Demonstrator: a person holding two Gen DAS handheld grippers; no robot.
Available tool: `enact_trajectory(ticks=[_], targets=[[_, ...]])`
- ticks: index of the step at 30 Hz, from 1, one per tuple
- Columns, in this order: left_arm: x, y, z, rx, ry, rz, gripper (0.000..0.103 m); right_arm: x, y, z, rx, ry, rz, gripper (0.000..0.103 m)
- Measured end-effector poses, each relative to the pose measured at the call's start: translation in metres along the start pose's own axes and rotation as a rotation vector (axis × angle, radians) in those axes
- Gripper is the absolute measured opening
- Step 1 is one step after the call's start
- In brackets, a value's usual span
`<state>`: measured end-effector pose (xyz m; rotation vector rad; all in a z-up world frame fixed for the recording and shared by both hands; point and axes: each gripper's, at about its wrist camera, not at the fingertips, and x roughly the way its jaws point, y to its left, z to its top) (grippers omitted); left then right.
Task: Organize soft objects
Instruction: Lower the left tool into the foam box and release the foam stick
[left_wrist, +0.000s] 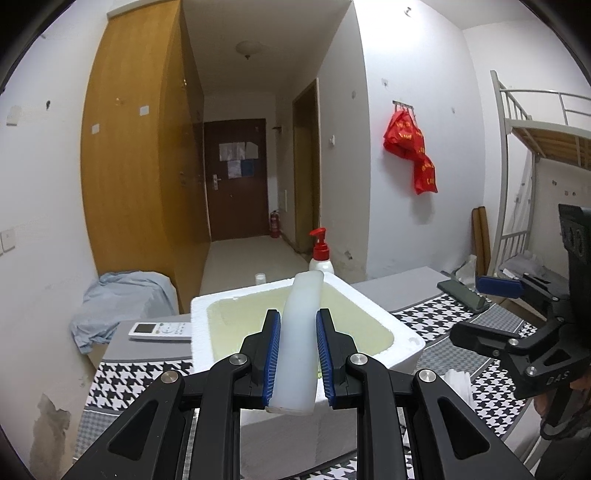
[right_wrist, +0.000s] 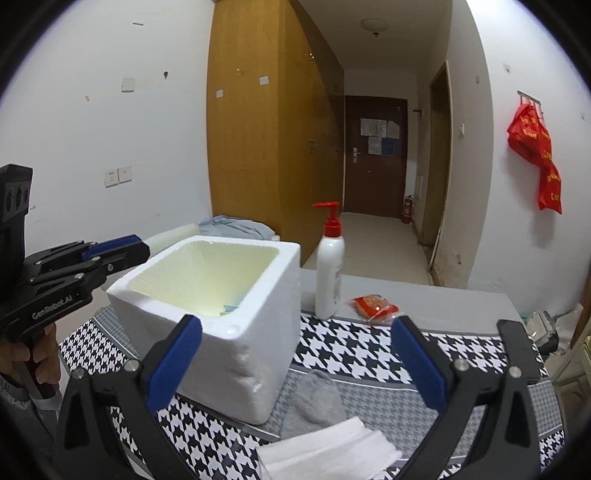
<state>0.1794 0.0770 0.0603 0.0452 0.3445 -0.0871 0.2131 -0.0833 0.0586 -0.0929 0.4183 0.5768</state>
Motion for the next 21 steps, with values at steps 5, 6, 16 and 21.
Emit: enact_trajectory(ticks=[5, 6, 16, 21], targets=[[0.01, -0.001, 0.001, 0.005, 0.015, -0.007, 0.022, -0.003, -0.008, -0.005, 0.015, 0.001, -0.018, 0.103], [0.011, -0.001, 0.001, 0.005, 0.018, -0.008, 0.022, -0.004, -0.01, -0.006, 0.018, 0.002, -0.022, 0.103], [0.032, 0.0, 0.004, 0.001, 0.064, -0.01, 0.022, -0.007, -0.021, -0.013, 0.04, 0.007, -0.048, 0.103], [0.037, 0.002, 0.006, -0.011, 0.068, 0.014, 0.031, -0.01, -0.023, -0.014, 0.045, 0.002, -0.053, 0.103]])
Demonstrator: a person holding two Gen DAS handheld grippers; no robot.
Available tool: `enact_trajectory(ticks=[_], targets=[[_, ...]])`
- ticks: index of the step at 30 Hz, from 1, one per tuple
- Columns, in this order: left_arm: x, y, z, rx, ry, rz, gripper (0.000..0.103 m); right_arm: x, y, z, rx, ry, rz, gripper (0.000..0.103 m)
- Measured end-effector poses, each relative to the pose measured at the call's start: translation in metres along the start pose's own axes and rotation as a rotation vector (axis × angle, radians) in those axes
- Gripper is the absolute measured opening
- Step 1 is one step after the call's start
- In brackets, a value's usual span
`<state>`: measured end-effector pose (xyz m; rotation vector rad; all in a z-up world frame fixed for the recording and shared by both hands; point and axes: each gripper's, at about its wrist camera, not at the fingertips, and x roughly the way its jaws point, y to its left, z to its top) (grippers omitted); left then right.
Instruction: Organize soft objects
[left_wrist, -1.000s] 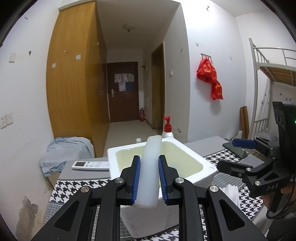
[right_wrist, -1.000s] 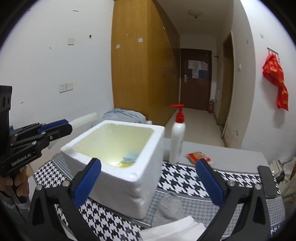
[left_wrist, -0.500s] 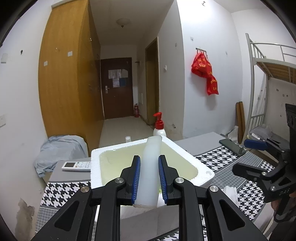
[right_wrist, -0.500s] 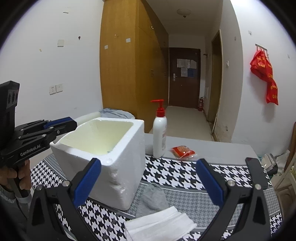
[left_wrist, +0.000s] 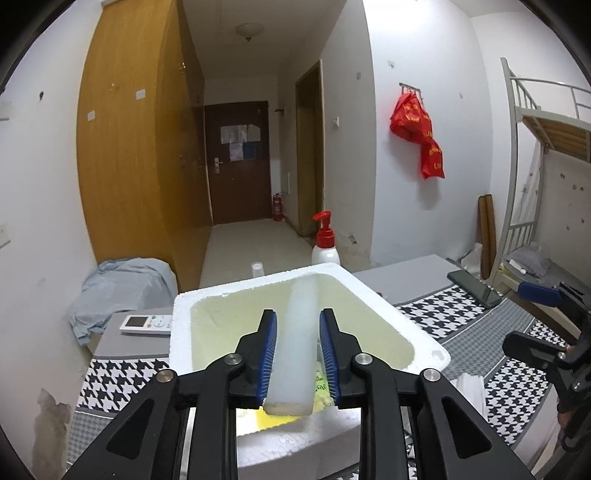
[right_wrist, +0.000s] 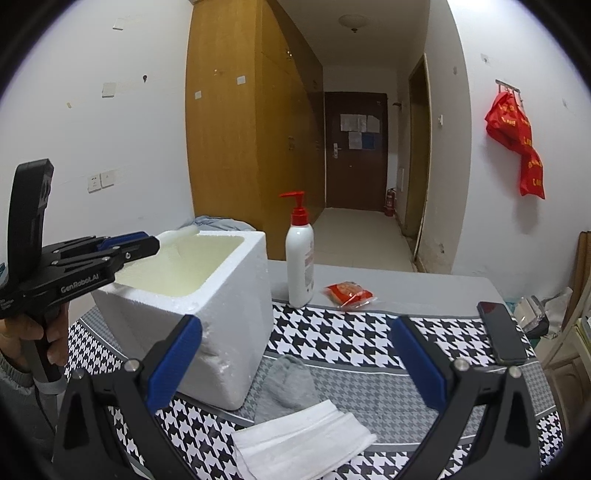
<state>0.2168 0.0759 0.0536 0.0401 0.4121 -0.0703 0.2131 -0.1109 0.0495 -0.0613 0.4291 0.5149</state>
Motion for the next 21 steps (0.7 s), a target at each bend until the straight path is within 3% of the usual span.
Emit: enact_trajectory(ticks=[2, 4, 7, 21], targets=[[0.0, 0.001, 0.001, -0.007, -0.001, 0.005, 0.07, -0.001, -0.001, 0.0, 0.004, -0.003, -0.002, 0.103], [-0.005, 0.002, 0.001, -0.013, -0.023, 0.017, 0.088, -0.002, -0.003, 0.0, 0.007, -0.004, -0.006, 0.103], [-0.013, 0.003, 0.002, -0.031, -0.059, 0.033, 0.102, -0.003, -0.004, 0.0, 0.013, -0.006, -0.011, 0.103], [-0.043, -0.006, 0.0, -0.033, -0.105, 0.013, 0.102, -0.018, -0.004, -0.004, 0.016, -0.018, -0.031, 0.103]])
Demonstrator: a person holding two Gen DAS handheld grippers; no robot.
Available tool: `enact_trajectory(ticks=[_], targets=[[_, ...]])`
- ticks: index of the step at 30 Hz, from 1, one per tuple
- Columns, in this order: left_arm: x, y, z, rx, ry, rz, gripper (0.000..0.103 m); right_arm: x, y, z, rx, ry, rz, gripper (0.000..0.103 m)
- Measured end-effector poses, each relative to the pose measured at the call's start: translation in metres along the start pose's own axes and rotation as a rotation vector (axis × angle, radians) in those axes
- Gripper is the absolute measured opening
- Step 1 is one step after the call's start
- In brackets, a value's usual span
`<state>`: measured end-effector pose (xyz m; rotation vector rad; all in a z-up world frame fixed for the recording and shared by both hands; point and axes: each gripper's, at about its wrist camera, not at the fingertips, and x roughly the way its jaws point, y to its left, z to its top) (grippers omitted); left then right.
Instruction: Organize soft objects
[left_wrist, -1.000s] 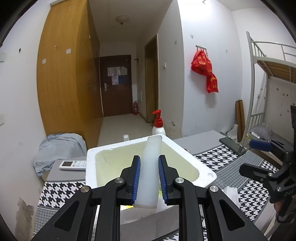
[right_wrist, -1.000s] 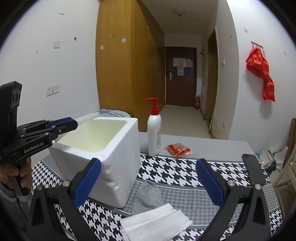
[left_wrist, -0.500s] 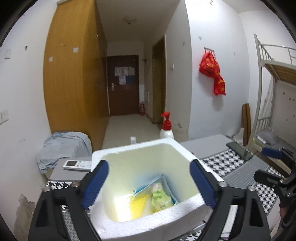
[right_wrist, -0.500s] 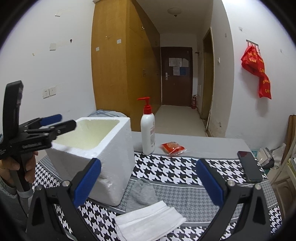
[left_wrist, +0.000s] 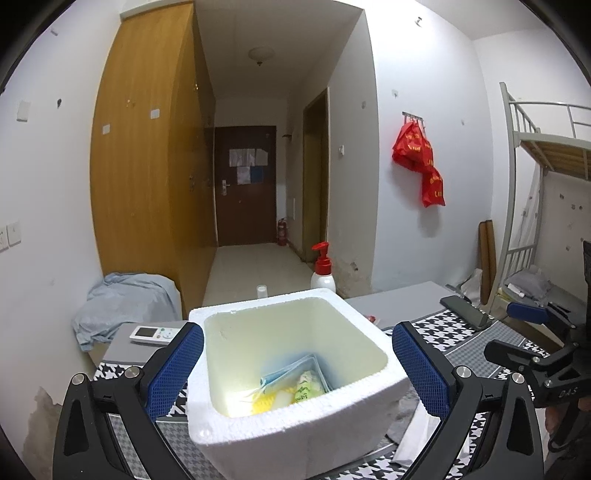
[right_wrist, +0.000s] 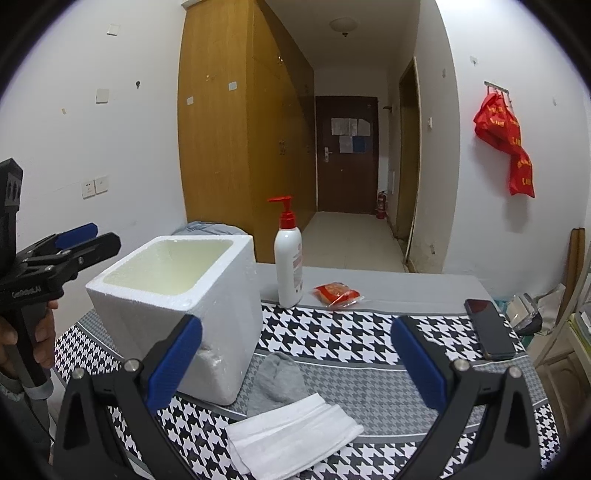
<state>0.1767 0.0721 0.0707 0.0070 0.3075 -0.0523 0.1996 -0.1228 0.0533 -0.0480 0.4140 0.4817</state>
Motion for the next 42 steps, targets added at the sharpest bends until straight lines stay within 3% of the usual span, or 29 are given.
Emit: enact_trajectory(ticks=[30, 34, 42], targets=[[-0.055, -0.033, -0.048, -0.034, -0.027, 0.03, 0.102, -0.048, 0.007, -0.041, 0.015, -0.047, 0.014, 0.103], [-0.058, -0.036, -0.061, -0.017, -0.031, 0.068, 0.102, -0.049, 0.006, -0.051, 0.017, -0.047, 0.006, 0.103], [-0.06, -0.043, -0.086, 0.021, -0.072, 0.054, 0.102, -0.053, 0.004, -0.067, 0.041, -0.076, 0.029, 0.103]])
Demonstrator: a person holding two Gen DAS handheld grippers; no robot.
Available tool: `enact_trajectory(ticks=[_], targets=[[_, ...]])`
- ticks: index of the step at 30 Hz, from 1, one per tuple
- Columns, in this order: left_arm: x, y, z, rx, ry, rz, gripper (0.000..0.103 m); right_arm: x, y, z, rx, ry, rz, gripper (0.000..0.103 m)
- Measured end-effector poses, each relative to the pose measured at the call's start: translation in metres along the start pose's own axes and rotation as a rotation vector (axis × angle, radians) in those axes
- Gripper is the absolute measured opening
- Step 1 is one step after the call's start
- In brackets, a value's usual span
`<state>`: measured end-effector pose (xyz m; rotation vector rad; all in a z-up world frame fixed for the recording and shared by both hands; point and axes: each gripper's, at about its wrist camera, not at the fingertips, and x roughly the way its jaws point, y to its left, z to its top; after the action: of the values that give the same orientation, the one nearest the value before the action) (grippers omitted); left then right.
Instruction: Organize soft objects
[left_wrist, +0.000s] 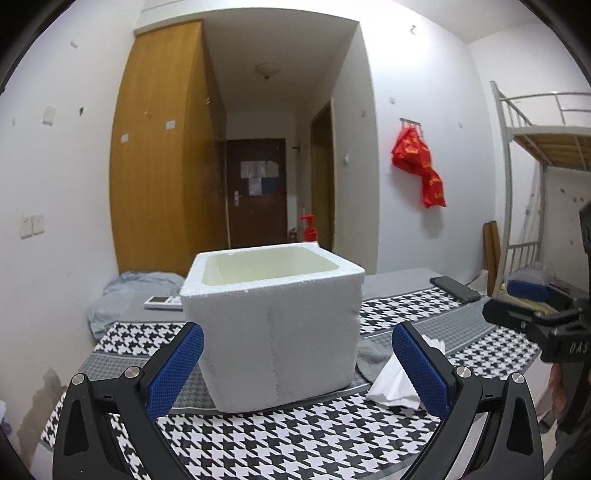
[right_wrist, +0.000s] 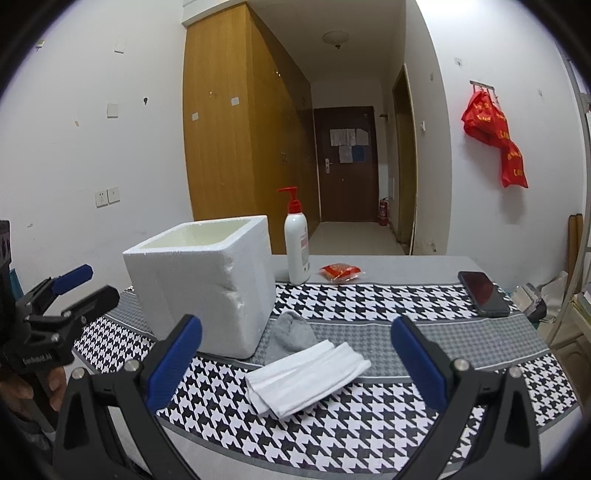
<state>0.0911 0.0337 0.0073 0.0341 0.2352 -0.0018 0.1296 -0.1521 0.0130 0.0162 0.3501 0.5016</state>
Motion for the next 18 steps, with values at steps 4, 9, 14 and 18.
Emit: enact_trajectory(ticks=[4, 9, 14, 18], targets=[[0.004, -0.004, -0.01, -0.002, -0.013, -0.032, 0.102, -0.001, 0.0, -0.007, 0.004, -0.01, -0.009, 0.103], [0.012, -0.014, -0.023, -0.01, 0.022, -0.067, 0.102, 0.004, -0.006, -0.018, 0.027, 0.018, -0.013, 0.103], [0.022, -0.019, -0.03, -0.017, 0.048, -0.077, 0.102, 0.011, -0.011, -0.028, 0.029, 0.052, -0.015, 0.103], [0.03, -0.026, -0.03, -0.006, 0.063, -0.096, 0.102, 0.015, -0.019, -0.033, 0.035, 0.067, -0.028, 0.103]])
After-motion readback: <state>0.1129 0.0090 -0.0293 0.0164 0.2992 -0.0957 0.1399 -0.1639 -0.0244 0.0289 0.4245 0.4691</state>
